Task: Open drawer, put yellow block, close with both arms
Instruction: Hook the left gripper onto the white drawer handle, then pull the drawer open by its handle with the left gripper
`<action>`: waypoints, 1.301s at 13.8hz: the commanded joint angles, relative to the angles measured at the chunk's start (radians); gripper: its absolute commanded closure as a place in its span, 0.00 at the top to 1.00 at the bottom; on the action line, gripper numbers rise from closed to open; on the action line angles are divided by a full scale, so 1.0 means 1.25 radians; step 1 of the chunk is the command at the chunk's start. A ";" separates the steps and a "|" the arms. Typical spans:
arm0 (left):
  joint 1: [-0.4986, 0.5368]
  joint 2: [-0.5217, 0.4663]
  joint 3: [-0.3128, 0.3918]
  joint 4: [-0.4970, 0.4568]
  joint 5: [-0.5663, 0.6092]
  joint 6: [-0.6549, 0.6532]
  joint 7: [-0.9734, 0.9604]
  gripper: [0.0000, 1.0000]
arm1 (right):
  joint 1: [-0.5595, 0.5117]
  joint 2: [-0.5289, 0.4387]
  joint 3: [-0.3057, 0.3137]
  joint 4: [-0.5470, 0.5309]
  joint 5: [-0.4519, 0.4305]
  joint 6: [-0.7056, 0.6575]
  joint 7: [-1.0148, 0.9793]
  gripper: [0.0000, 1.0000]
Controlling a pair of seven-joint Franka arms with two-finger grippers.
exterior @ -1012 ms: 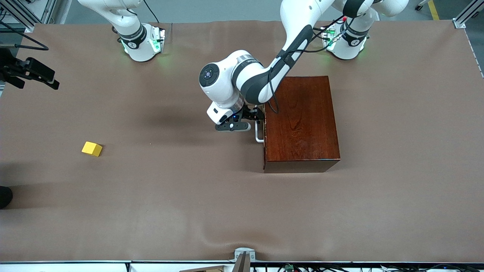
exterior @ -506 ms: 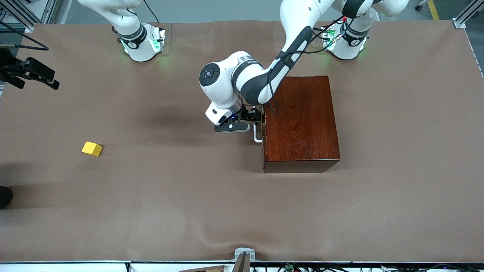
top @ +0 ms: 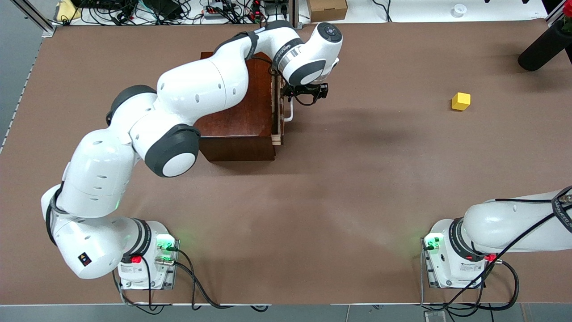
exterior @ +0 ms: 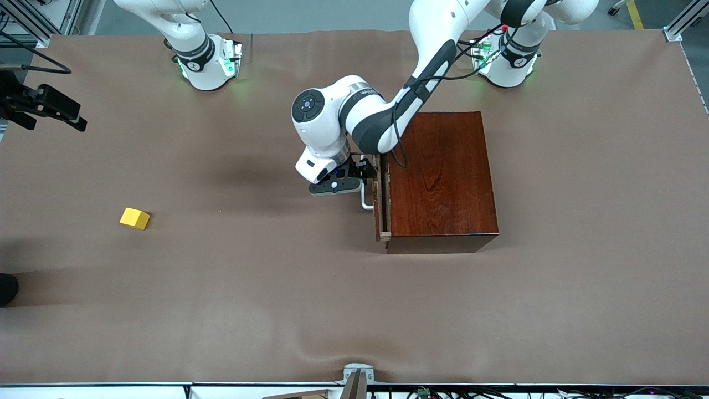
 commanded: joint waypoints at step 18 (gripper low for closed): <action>-0.033 0.055 -0.006 0.086 -0.045 0.101 -0.119 1.00 | -0.012 -0.001 0.007 0.006 0.012 -0.005 -0.001 1.00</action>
